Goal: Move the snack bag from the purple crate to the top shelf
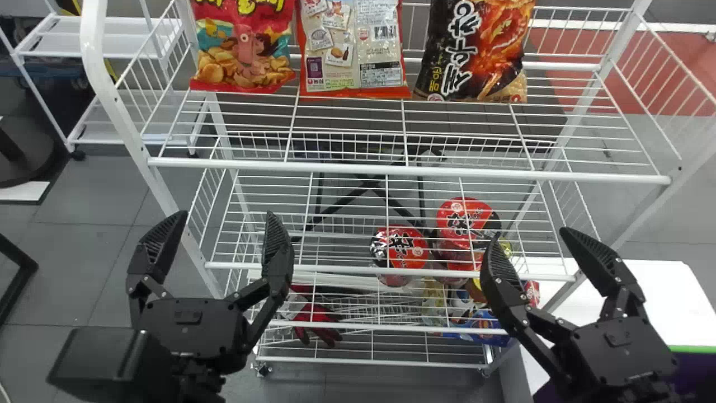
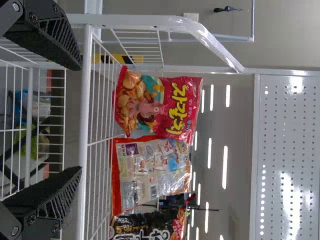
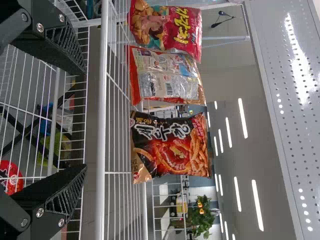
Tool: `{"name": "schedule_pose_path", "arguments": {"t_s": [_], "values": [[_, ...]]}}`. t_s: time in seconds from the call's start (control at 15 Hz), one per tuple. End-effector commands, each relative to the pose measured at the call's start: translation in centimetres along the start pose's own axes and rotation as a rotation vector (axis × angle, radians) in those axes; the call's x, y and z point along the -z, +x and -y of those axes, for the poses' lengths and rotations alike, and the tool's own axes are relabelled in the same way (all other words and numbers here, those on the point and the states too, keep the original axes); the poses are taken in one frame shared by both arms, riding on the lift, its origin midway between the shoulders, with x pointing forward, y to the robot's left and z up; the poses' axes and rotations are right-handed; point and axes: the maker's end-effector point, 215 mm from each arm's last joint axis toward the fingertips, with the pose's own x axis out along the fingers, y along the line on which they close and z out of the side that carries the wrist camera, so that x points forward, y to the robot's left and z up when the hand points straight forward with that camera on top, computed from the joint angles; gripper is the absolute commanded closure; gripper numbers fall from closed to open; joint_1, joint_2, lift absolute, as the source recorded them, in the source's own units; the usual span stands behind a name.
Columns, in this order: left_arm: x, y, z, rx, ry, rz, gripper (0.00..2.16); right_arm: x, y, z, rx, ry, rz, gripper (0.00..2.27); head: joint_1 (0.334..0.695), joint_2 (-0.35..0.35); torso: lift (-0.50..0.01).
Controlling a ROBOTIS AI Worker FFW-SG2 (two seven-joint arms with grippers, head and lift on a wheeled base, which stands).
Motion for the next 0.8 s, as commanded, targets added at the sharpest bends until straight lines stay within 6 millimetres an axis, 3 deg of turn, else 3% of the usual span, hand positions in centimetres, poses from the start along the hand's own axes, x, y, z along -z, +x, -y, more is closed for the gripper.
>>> {"name": "schedule_pose_path", "arguments": {"t_s": [0.0,0.73], "values": [[-0.01,-0.03,0.11,0.002,-0.002,0.001,0.11,-0.03,-0.10,-0.12,-0.001,-0.001,-0.001,0.18,0.695,-0.019,-0.193],[0.08,-0.05,0.17,0.003,-0.002,-0.002,0.11,0.27,0.03,-0.23,-0.004,-0.002,-0.010,0.18,0.695,-0.018,-0.237]]}}
